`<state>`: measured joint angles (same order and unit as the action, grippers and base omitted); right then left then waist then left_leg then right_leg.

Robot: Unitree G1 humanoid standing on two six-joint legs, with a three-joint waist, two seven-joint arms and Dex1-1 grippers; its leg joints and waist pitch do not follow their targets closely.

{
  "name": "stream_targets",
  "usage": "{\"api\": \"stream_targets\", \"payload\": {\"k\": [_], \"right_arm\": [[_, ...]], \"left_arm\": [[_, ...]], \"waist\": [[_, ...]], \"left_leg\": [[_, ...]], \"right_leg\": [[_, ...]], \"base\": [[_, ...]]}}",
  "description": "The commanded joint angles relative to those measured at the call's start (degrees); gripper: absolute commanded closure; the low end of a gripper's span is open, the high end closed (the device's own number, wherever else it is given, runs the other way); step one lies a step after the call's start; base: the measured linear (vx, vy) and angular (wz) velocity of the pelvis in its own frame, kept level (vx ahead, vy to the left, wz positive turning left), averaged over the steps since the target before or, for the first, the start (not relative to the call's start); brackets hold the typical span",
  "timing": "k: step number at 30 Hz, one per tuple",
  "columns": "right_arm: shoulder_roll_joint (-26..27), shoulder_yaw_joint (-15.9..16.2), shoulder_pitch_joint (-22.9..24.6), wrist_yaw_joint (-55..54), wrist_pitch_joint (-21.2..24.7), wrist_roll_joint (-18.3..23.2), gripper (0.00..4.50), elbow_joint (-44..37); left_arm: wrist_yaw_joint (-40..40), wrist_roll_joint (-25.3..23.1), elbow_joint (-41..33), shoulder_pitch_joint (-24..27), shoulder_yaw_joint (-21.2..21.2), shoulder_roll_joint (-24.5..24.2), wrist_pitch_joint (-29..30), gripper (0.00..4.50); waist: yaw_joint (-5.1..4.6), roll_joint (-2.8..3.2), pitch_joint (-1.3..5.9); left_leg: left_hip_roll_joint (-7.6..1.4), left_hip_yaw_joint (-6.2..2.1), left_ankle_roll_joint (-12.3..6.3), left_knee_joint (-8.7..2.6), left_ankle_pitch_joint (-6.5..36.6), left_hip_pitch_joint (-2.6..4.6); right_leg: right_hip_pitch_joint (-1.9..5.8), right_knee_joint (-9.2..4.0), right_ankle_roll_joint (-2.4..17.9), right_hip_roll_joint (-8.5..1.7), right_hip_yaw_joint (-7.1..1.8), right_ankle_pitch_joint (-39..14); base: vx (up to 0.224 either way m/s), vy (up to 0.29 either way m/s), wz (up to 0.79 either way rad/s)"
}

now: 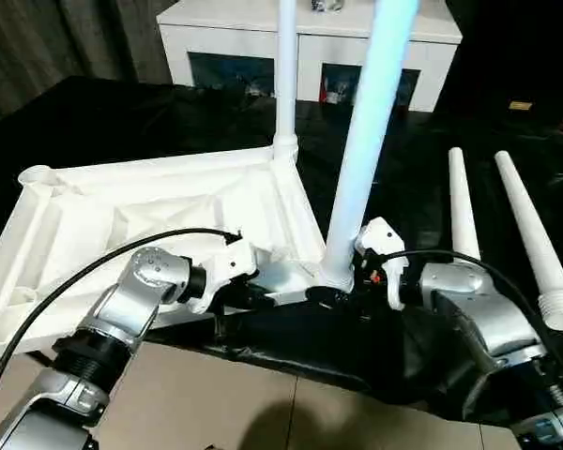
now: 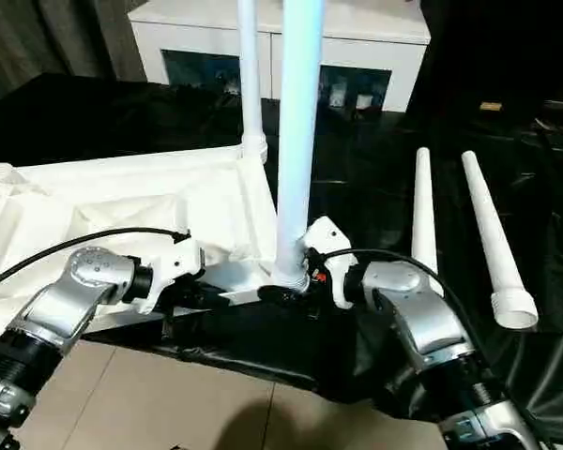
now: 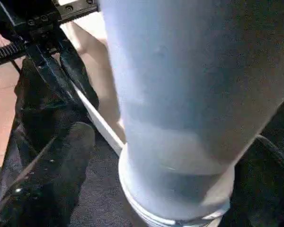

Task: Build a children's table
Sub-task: Rotate leg to tighten

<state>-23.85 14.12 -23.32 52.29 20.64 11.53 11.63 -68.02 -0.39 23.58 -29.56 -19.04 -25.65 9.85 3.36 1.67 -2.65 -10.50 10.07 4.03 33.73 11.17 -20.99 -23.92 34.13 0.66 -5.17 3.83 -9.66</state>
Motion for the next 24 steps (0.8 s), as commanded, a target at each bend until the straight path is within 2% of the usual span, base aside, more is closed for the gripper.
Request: {"api": "stream_targets", "payload": {"k": [1,6,7,8,12,17,21,23,24], "right_arm": [[0.50,0.42,-1.14,-0.43,-1.11,-0.88,0.55,0.75],[0.59,0.82,-1.28,-1.34,-2.38,-2.57,1.02,2.61],[0.57,0.94,-1.32,-1.40,-2.71,-2.91,1.02,2.94],[0.58,1.02,-1.35,-1.48,-3.00,-3.18,1.24,3.29],[1.04,0.87,-1.47,-2.18,-3.98,-3.73,1.57,4.87],[2.27,-0.18,-1.75,-2.96,-4.01,-3.11,1.73,5.93],[4.68,-2.43,-1.19,-4.32,-3.48,-1.06,1.74,7.17],[8.20,-5.51,-1.12,-10.72,-2.75,-0.24,1.75,10.23],[8.20,-5.51,-1.12,-10.72,-2.75,-0.24,1.75,10.23]], "left_arm": [[-1.43,1.50,-2.61,-0.69,0.08,0.52,-1.82,4.50],[-1.26,1.28,-1.96,-0.99,0.10,0.63,-2.11,4.50],[-1.23,1.25,-1.81,-1.05,0.10,0.64,-2.19,4.50],[-1.17,1.20,-1.65,-1.11,0.09,0.64,-2.29,4.50],[-0.90,1.08,-1.10,-1.31,0.12,0.70,-2.57,4.50],[-0.79,1.15,-0.84,-1.38,0.28,0.81,-2.62,4.50],[-0.39,1.70,-0.27,-1.31,0.83,1.27,-2.18,4.50],[4.15,0.17,2.27,-1.81,1.29,2.55,-0.69,4.50],[4.15,0.17,2.27,-1.81,1.29,2.55,-0.69,4.50]], "waist": [[-0.03,-0.05,3.69],[-0.02,-0.03,3.89],[-0.02,0.04,3.88],[-0.05,-0.02,3.85],[-0.06,-0.02,3.89],[-0.14,0.04,3.83],[-0.35,-0.01,3.84],[-0.58,0.11,3.80],[-0.75,0.07,3.71]], "left_leg": [[-2.31,-0.43,-2.69,-3.92,10.05,0.39],[-2.16,-0.36,-3.64,-3.59,7.90,0.30],[-2.20,-0.40,-3.67,-3.60,7.90,0.29],[-2.17,-0.36,-3.70,-3.60,8.03,0.27],[-2.18,-0.38,-3.79,-3.55,8.37,0.29],[-2.18,-0.41,-3.45,-3.55,9.25,0.31],[-2.10,-0.47,-3.01,-3.56,9.90,0.19],[-2.08,-0.46,-2.67,-3.60,10.37,0.23],[-2.01,-0.45,-2.14,-3.67,10.79,0.31]], "right_leg": [[3.70,-3.13,14.05,-2.83,-2.53,-7.13],[3.84,-2.75,15.15,-2.75,-2.42,-3.47],[3.85,-2.71,15.16,-2.77,-2.39,-3.48],[3.84,-2.76,15.11,-2.72,-2.39,-3.65],[3.88,-2.77,15.08,-2.78,-2.39,-4.24],[3.83,-2.82,15.02,-2.74,-2.39,-5.35],[3.93,-2.88,14.75,-2.81,-2.38,-6.61],[3.78,-2.97,14.62,-2.76,-2.38,-7.28],[3.68,-3.20,14.37,-2.74,-2.38,-8.48]], "base": [[0.000,0.000,0.00],[0.000,0.000,0.00],[0.000,0.000,0.00],[0.000,0.000,0.00],[0.000,0.000,0.00],[0.000,0.000,0.00],[0.000,0.000,0.00],[0.000,0.000,0.00],[0.000,0.000,0.00]]}}
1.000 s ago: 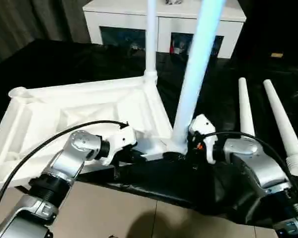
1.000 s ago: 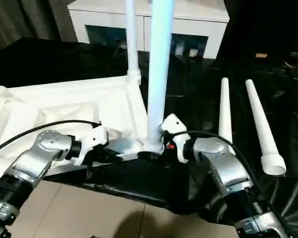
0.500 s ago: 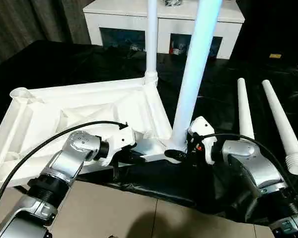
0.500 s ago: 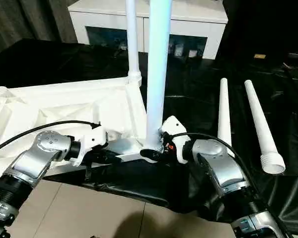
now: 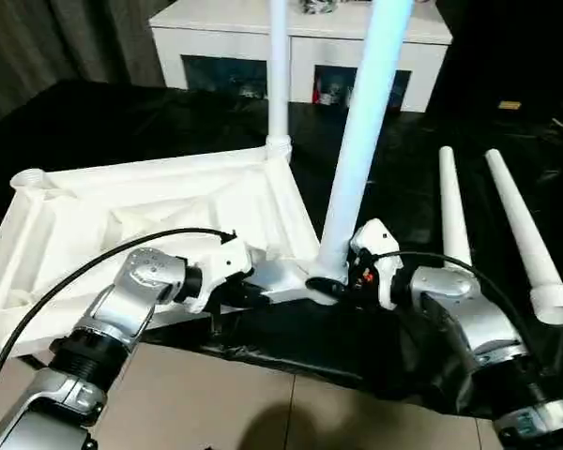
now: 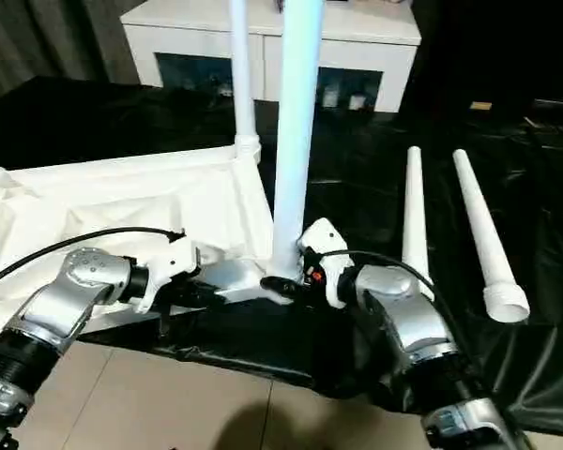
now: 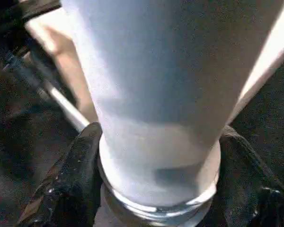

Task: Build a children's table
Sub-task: Rotate leg to tighten

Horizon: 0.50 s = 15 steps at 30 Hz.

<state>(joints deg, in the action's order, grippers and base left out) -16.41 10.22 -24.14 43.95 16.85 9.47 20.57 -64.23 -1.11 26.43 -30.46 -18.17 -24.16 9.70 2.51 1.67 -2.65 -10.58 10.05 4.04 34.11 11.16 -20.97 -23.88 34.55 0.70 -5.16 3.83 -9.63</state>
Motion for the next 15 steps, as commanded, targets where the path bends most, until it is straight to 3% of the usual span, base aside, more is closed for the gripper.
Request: {"api": "stream_targets", "payload": {"k": [1,3,5,7,8,9,10,12,14,15], "right_arm": [[2.94,-3.18,-0.62,-7.10,1.28,1.58,1.75,3.46],[7.36,-6.01,-1.63,-18.55,1.39,0.24,1.75,7.76],[10.13,-7.68,-2.45,-25.34,0.98,-0.70,1.75,10.44],[11.61,-8.33,-2.92,-28.30,0.47,-0.97,1.75,11.68],[14.42,-9.23,-3.85,-33.71,-0.23,-1.67,1.75,13.79],[17.07,-9.96,-4.93,-38.79,-1.12,-2.32,1.75,16.12],[17.39,-10.05,-5.07,-39.27,-1.19,-2.35,1.75,16.43],[20.52,-9.50,-7.21,-42.79,-3.06,-3.08,1.75,20.48],[21.43,-9.14,-8.01,-41.90,-4.13,-2.81,1.75,21.71],[22.24,-9.50,-8.39,-38.83,-4.91,-1.54,1.40,21.94]], "left_arm": [[3.53,-0.01,1.60,-1.45,0.82,2.20,0.32,4.50],[10.73,-0.09,5.25,-2.71,2.78,6.02,3.22,4.50],[15.83,-0.50,7.56,-3.75,3.92,8.57,4.97,4.50],[18.71,-0.53,8.71,-4.36,4.68,10.08,6.61,4.50],[23.81,-0.69,10.73,-5.47,5.71,12.78,8.76,4.50],[28.61,-1.10,12.77,-6.60,6.39,15.22,9.79,4.50],[29.18,-1.15,13.02,-6.73,6.48,15.51,9.86,4.50],[36.04,-2.01,16.11,-8.36,7.42,18.67,8.83,4.50],[37.10,-2.62,16.79,-8.79,7.18,19.32,8.31,4.50],[37.25,-3.06,17.17,-9.10,6.92,19.55,7.91,4.50]], "waist": [[0.01,0.19,3.73],[-0.24,0.45,3.55],[-0.50,0.20,3.36],[-0.61,0.29,3.20],[-0.71,0.29,3.07],[-0.91,0.49,3.15],[-0.88,0.42,3.29],[-0.69,0.35,3.36],[-0.87,0.22,3.27],[-0.76,0.31,3.40]], "left_leg": [[-1.88,-0.49,-1.62,-4.09,10.85,0.21],[-1.87,-0.47,-0.76,-4.21,11.71,0.50],[-1.60,-0.47,0.61,-4.31,13.94,0.72],[-1.66,-0.58,0.31,-4.54,15.63,0.77],[-1.61,-0.57,0.31,-4.57,16.70,0.88],[-1.40,-0.81,0.91,-4.62,18.72,1.31],[-1.35,-0.74,0.92,-4.56,18.68,1.51],[-1.26,-0.70,-0.22,-4.64,17.98,1.53],[-1.15,-0.67,-0.85,-4.61,18.44,1.35],[-1.13,-0.78,-1.56,-4.69,18.16,1.09]], "right_leg": [[3.76,-3.62,13.96,-2.78,-2.37,-9.24],[3.38,-3.86,13.66,-2.70,-2.35,-10.75],[3.30,-4.39,12.59,-2.73,-2.26,-15.59],[3.25,-4.77,11.29,-2.82,-2.37,-18.02],[3.14,-5.00,10.86,-2.80,-2.30,-19.51],[3.01,-5.43,9.60,-2.87,-2.18,-23.50],[2.91,-5.56,9.44,-2.84,-2.20,-23.41],[2.92,-5.65,9.47,-2.65,-2.24,-21.45],[2.88,-5.78,9.40,-2.69,-2.22,-22.12],[3.21,-5.83,8.71,-2.83,-2.18,-22.97]], "base": [[0.000,0.000,0.00],[0.000,0.000,0.00],[0.000,0.000,0.00],[0.000,0.000,0.00],[0.000,0.000,0.00],[0.000,0.000,0.00],[0.000,0.000,0.00],[0.000,0.000,0.00],[0.000,0.000,0.00],[0.000,0.000,0.00]]}}
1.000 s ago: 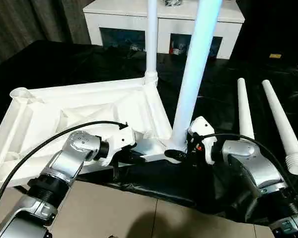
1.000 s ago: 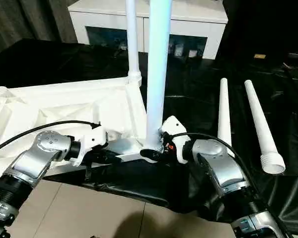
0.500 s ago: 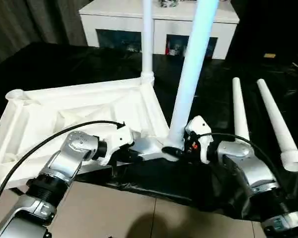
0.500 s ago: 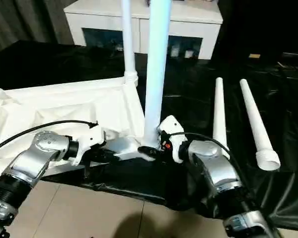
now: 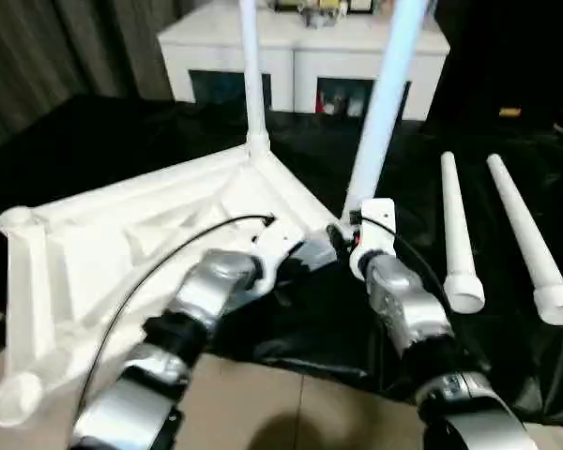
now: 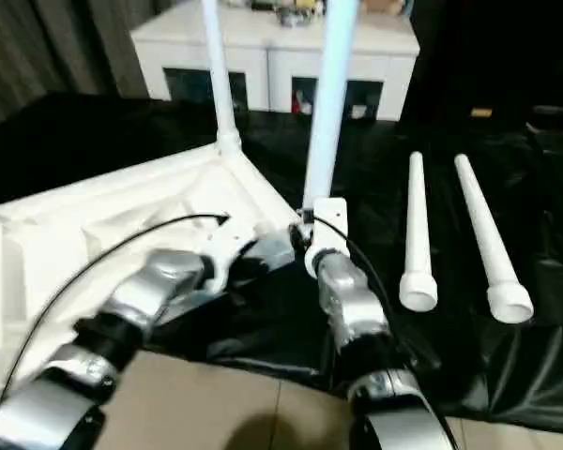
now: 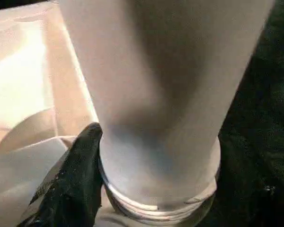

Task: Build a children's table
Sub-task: Rotate leg to tighten

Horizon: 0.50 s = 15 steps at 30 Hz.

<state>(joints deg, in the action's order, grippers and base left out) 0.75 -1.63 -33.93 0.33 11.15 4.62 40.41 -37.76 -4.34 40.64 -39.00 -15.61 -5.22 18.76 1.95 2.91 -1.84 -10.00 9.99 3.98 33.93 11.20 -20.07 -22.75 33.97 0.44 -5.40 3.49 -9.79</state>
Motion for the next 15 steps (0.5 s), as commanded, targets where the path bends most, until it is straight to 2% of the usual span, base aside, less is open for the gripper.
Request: {"api": "stream_targets", "payload": {"k": [1,2,4,5,6,7,8,9,10,11,14,15], "right_arm": [[5.06,2.55,1.32,5.46,0.15,3.02,1.19,1.93],[5.07,2.77,1.15,5.77,-0.65,2.56,1.05,1.94],[4.26,2.82,1.33,8.98,-1.07,3.29,0.96,0.07],[3.71,2.86,1.39,9.41,-1.09,3.23,0.83,-0.53],[2.87,3.05,1.45,10.24,-1.23,2.86,0.70,-1.29],[2.14,3.13,1.61,11.18,-0.89,2.78,0.57,-2.18],[1.21,3.32,1.68,12.59,-0.28,2.73,0.57,-2.86],[0.63,3.44,1.69,13.45,0.10,2.72,0.50,-3.17],[-0.61,3.82,1.93,15.32,0.16,2.68,0.39,-3.97],[-0.93,3.93,2.00,15.81,0.13,2.66,0.39,-4.18],[-7.33,6.04,4.60,26.15,1.24,2.92,0.39,-9.93],[-8.72,6.44,5.23,28.03,1.52,3.08,0.39,-11.21]], "left_arm": [[10.59,0.10,2.99,-0.64,4.30,0.64,-1.23,4.50],[10.51,0.02,3.04,-0.77,4.24,0.72,-1.22,4.50],[7.39,-0.75,1.35,-0.11,2.80,-0.79,-2.14,4.50],[6.15,-0.82,0.77,0.24,2.43,-1.44,-2.60,4.50],[3.92,-0.69,-0.03,0.82,1.93,-2.35,-3.06,4.50],[1.98,-0.63,-0.81,1.39,1.47,-3.24,-2.68,4.50],[1.02,-0.59,-1.01,1.63,1.19,-3.70,-2.46,4.50],[-0.87,-0.62,-1.49,2.09,0.54,-4.47,-3.14,4.50],[-3.05,-0.42,-2.36,2.77,0.16,-5.47,-2.84,4.50],[-3.63,-0.35,-2.60,2.96,0.07,-5.73,-2.78,4.50],[-14.46,0.85,-7.04,5.83,-2.58,-10.67,-6.34,4.50],[-16.68,1.27,-8.05,6.36,-3.05,-11.62,-7.19,4.50]], "waist": [[-0.21,-0.87,2.58],[-0.18,-1.09,2.59],[-0.35,-0.91,2.67],[-0.97,-0.97,2.72],[-1.02,-0.69,2.85],[-1.29,-0.74,3.03],[-1.24,-0.82,3.03],[-1.30,-0.81,3.04],[-1.25,-0.74,3.14],[-1.09,-0.63,3.14],[-1.01,-0.72,3.23],[-0.73,-0.56,3.29]], "left_leg": [[-1.76,-0.78,-2.04,-4.58,17.75,-0.05],[-1.76,-0.74,-2.23,-4.60,17.72,-0.03],[-1.78,-1.00,-2.73,-4.73,17.88,-0.51],[-1.72,-1.36,-2.79,-4.95,16.65,-1.61],[-1.77,-1.58,-2.66,-5.01,16.00,-1.70],[-1.89,-1.61,-2.73,-4.86,14.95,-1.51],[-1.99,-1.29,-3.06,-4.56,14.52,-0.84],[-1.93,-1.10,-3.36,-4.43,14.44,-0.76],[-1.92,-1.06,-3.86,-4.39,12.97,-1.12],[-2.00,-1.07,-3.94,-4.36,12.44,-1.07],[-2.15,-0.95,-5.01,-4.20,10.52,-1.17],[-2.38,-0.88,-5.48,-4.09,9.93,-0.96]], "right_leg": [[2.11,-5.31,8.49,-2.64,-1.82,-23.09],[2.06,-5.39,8.29,-2.59,-1.79,-23.34],[2.37,-5.20,7.59,-2.68,-1.68,-23.59],[3.22,-4.85,6.90,-2.72,-1.43,-23.15],[3.32,-4.81,6.91,-2.82,-1.32,-22.66],[3.06,-4.84,7.50,-2.82,-1.39,-20.26],[2.48,-4.77,9.12,-2.61,-1.56,-17.87],[2.40,-4.67,10.08,-2.59,-1.65,-16.97],[2.80,-4.41,11.18,-2.80,-1.61,-15.43],[2.86,-4.38,11.52,-2.79,-1.59,-14.74],[3.03,-3.88,13.01,-2.69,-1.62,-10.53],[2.96,-3.64,13.38,-2.69,-1.73,-8.55]], "base": [[0.000,0.000,0.00],[0.000,0.000,0.00],[0.000,0.000,0.00],[0.000,0.000,0.00],[0.000,0.000,0.00],[0.000,0.000,0.00],[0.000,0.000,0.00],[0.000,0.000,0.00],[0.000,0.000,0.00],[0.000,0.000,0.00],[0.000,0.000,0.00],[0.000,0.000,0.00]]}}
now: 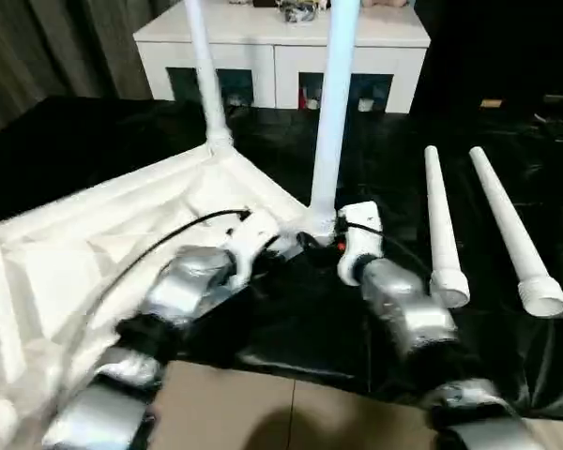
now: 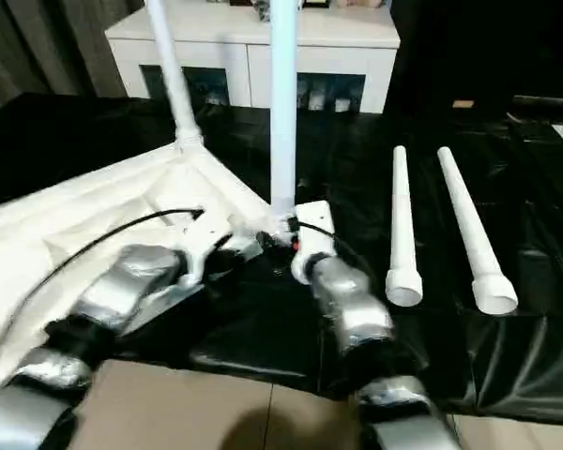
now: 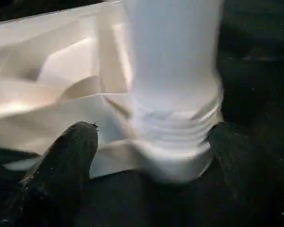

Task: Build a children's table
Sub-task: Rotate leg to tighten

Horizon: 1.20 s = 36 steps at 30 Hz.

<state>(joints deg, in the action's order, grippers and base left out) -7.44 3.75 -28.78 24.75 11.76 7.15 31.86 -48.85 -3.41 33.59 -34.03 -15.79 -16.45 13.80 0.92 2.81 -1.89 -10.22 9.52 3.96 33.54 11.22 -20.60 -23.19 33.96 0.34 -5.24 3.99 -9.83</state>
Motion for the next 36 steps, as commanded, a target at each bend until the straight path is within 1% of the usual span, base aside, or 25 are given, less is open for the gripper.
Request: {"api": "stream_targets", "payload": {"k": [1,2,3,4,5,6,7,8,9,10,11,12,14,15,17,18,19,21,23,26,28,31,32,34,36], "right_arm": [[-1.23,1.19,0.41,4.69,1.08,0.60,0.39,-3.31],[-1.36,1.22,0.46,4.88,1.09,0.59,0.39,-3.40],[-4.60,2.56,1.85,9.26,0.91,0.21,0.39,-6.00],[-5.47,2.87,2.23,10.47,1.02,0.29,0.39,-6.74],[-6.68,3.32,2.76,12.18,1.17,0.40,0.39,-7.77],[-8.58,4.05,3.61,15.03,1.36,0.62,0.39,-9.44],[-10.12,4.69,4.32,17.47,1.45,0.86,0.39,-10.76],[-12.13,5.68,5.42,21.26,2.16,1.75,0.39,-12.88],[-13.52,6.52,6.29,24.12,2.80,2.58,0.39,-14.66],[-14.38,7.17,6.85,25.88,3.26,2.84,0.39,-15.84],[-15.04,7.89,7.29,27.33,3.43,2.85,0.39,-16.64],[-15.55,8.79,7.68,28.70,3.40,2.67,0.39,-17.19],[-15.65,9.48,7.89,29.38,3.25,2.17,0.39,-17.33],[-15.43,9.62,7.81,29.15,3.06,1.81,0.39,-17.05],[-15.18,9.65,7.58,28.67,3.05,1.70,0.39,-16.72],[-14.83,9.44,7.30,28.02,3.20,1.73,0.55,-16.40],[-14.59,9.29,7.10,27.76,3.42,1.85,0.65,-16.26],[-14.61,9.24,7.04,27.89,4.01,2.14,0.65,-16.65],[-14.66,9.28,7.00,28.01,4.19,2.19,0.95,-16.77],[-14.59,9.54,6.93,28.21,3.90,1.40,1.08,-15.98],[-14.45,9.64,7.03,28.01,3.85,1.21,1.45,-15.75],[-14.36,9.97,7.17,27.95,3.83,0.90,1.50,-15.61],[-14.29,10.08,7.23,27.68,3.81,0.67,1.58,-15.50],[-13.33,9.63,7.21,25.23,4.11,0.09,1.75,-14.32],[-12.06,8.76,6.85,21.73,4.28,-0.72,1.77,-12.79]], "left_arm": [[-6.81,0.61,-1.56,1.68,-3.17,-0.92,-2.84,4.50],[-7.05,0.69,-1.67,1.74,-3.20,-1.00,-2.87,4.50],[-11.27,1.82,-3.79,2.76,-3.99,-2.90,-3.25,4.50],[-12.21,1.96,-4.22,2.94,-4.21,-3.39,-3.41,4.50],[-13.54,2.17,-4.81,3.20,-4.51,-4.08,-3.63,4.50],[-15.50,2.33,-5.69,3.56,-5.01,-5.17,-4.13,4.50],[-17.34,2.53,-6.48,3.83,-5.48,-6.10,-4.73,4.50],[-19.46,3.09,-7.67,4.18,-5.74,-7.07,-4.92,4.50],[-20.82,3.58,-8.48,4.42,-5.72,-7.62,-5.14,4.50],[-21.84,4.00,-9.05,4.58,-5.63,-7.99,-5.18,4.50],[-22.47,4.24,-9.37,4.61,-5.56,-8.23,-5.29,4.50],[-22.64,4.20,-9.22,4.40,-5.43,-8.36,-5.54,4.50],[-22.54,3.88,-8.54,3.97,-5.29,-8.42,-5.97,4.50],[-22.48,3.71,-8.16,3.73,-5.26,-8.46,-6.21,4.50],[-22.51,3.80,-8.07,3.57,-5.29,-8.59,-6.26,4.50],[-22.53,3.83,-8.05,3.48,-5.33,-8.69,-6.34,4.50],[-22.57,3.86,-8.01,3.40,-5.32,-8.69,-6.34,4.50],[-22.71,3.98,-8.16,3.39,-5.33,-8.73,-6.27,4.50],[-22.76,4.00,-8.16,3.35,-5.31,-8.72,-6.25,4.50],[-22.78,3.75,-7.81,3.23,-5.03,-8.42,-6.46,4.50],[-22.72,3.72,-7.83,3.29,-5.05,-8.42,-6.48,4.50],[-22.70,3.70,-7.73,3.25,-5.03,-8.48,-6.47,4.50],[-22.70,3.68,-7.70,3.26,-5.02,-8.52,-6.48,4.50],[-22.40,3.45,-7.39,3.34,-4.98,-8.64,-6.37,4.50],[-21.53,3.17,-7.01,3.38,-4.80,-8.49,-5.92,4.50]], "waist": [[0.34,-0.40,3.35],[0.54,-0.34,3.40],[0.69,-0.47,3.49],[1.06,-0.44,3.47],[1.30,-0.37,3.43],[1.64,-0.30,3.36],[1.69,-0.36,3.19],[1.65,-0.19,3.13],[1.74,-0.27,3.09],[1.84,-0.22,3.04],[1.79,-0.11,3.01],[1.77,-0.23,2.86],[1.78,-0.21,2.85],[1.78,-0.24,2.85],[1.68,-0.26,2.83],[1.64,-0.28,2.85],[1.57,-0.34,2.89],[1.48,-0.32,2.94],[1.42,-0.35,2.99],[1.39,-0.33,2.97],[1.37,-0.40,2.97],[1.33,-0.39,2.93],[1.33,-0.39,2.93],[1.31,-0.36,2.93],[1.14,-0.31,2.80]], "left_leg": [[-2.10,-0.31,-5.94,-3.64,9.71,-0.40],[-2.22,-0.26,-5.98,-3.62,9.56,-0.26],[-2.32,-0.29,-5.77,-3.63,8.36,-0.22],[-2.47,-0.20,-6.03,-3.55,7.72,-0.11],[-2.57,-0.17,-6.17,-3.54,7.70,0.05],[-2.58,0.03,-6.27,-3.45,7.96,0.31],[-2.48,0.10,-6.40,-3.57,9.10,0.00],[-2.51,0.03,-5.82,-3.74,10.23,-0.18],[-2.58,-0.01,-5.55,-3.79,10.82,-0.08],[-2.71,0.03,-5.18,-3.79,11.72,0.04],[-2.72,0.02,-4.97,-3.84,12.15,0.00],[-2.60,0.04,-4.27,-3.96,13.79,0.01],[-2.59,0.05,-3.38,-3.99,14.95,0.19],[-2.58,0.03,-3.15,-4.01,14.93,0.22],[-2.54,-0.06,-2.64,-4.10,14.86,0.02],[-2.52,-0.13,-2.47,-4.15,14.74,-0.03],[-2.49,-0.13,-2.45,-4.13,14.42,-0.06],[-2.49,-0.17,-2.59,-4.11,13.85,-0.15],[-2.49,-0.15,-2.84,-4.03,13.23,-0.18],[-2.48,-0.13,-3.12,-4.00,12.95,-0.23],[-2.45,-0.09,-3.07,-3.97,13.03,-0.25],[-2.49,-0.14,-2.92,-4.04,13.50,-0.22],[-2.49,-0.14,-2.92,-4.04,13.50,-0.22],[-2.47,-0.14,-2.80,-4.05,13.44,-0.19],[-2.41,-0.20,-2.34,-4.19,14.02,-0.29]], "right_leg": [[3.35,-3.44,14.30,-2.70,-2.20,-7.26],[3.29,-3.41,14.58,-2.82,-2.26,-6.68],[3.35,-3.15,14.99,-2.82,-2.25,-5.38],[3.23,-2.96,15.31,-2.77,-2.29,-4.10],[3.13,-2.93,15.51,-2.80,-2.30,-3.69],[2.91,-2.91,15.78,-2.65,-2.39,-3.10],[3.07,-2.97,15.71,-2.67,-2.42,-3.76],[3.26,-3.03,15.31,-2.80,-2.35,-5.61],[3.29,-3.16,15.00,-2.74,-2.32,-6.44],[3.16,-3.20,14.85,-2.80,-2.42,-7.24],[3.15,-3.24,14.82,-2.81,-2.45,-7.70],[3.03,-3.61,14.11,-2.74,-2.42,-10.68],[2.84,-3.90,13.60,-2.92,-2.52,-13.26],[2.77,-3.94,13.52,-2.89,-2.52,-13.45],[2.88,-3.90,13.24,-2.85,-2.49,-13.62],[2.91,-3.89,12.92,-2.83,-2.45,-13.85],[2.91,-3.89,12.80,-2.85,-2.47,-13.65],[2.98,-3.78,12.89,-2.80,-2.44,-12.82],[2.99,-3.68,13.17,-2.80,-2.43,-11.77],[3.01,-3.67,13.39,-2.79,-2.40,-11.56],[3.02,-3.75,13.30,-2.84,-2.42,-12.06],[2.99,-3.79,13.07,-2.83,-2.41,-12.96],[2.99,-3.79,13.07,-2.83,-2.41,-12.96],[2.93,-3.80,12.89,-2.85,-2.42,-13.26],[2.89,-3.90,12.60,-2.84,-2.37,-14.52]], "base": [[0.000,0.000,0.00],[0.000,0.000,0.00],[0.000,0.000,0.00],[0.000,0.000,0.00],[0.000,0.000,0.00],[0.000,0.000,0.00],[0.000,0.000,0.00],[0.000,0.000,0.00],[0.000,0.000,0.00],[0.000,0.000,0.00],[0.000,0.000,0.00],[0.000,0.000,0.00],[0.000,0.000,0.00],[0.000,0.000,0.00],[0.000,0.000,0.00],[0.000,0.000,0.00],[0.000,0.000,0.00],[0.000,0.000,0.00],[0.000,0.000,0.00],[0.000,0.000,0.00],[0.000,0.000,0.00],[0.000,0.000,0.00],[0.000,0.000,0.00],[0.000,0.000,0.00],[0.000,0.000,0.00]]}}
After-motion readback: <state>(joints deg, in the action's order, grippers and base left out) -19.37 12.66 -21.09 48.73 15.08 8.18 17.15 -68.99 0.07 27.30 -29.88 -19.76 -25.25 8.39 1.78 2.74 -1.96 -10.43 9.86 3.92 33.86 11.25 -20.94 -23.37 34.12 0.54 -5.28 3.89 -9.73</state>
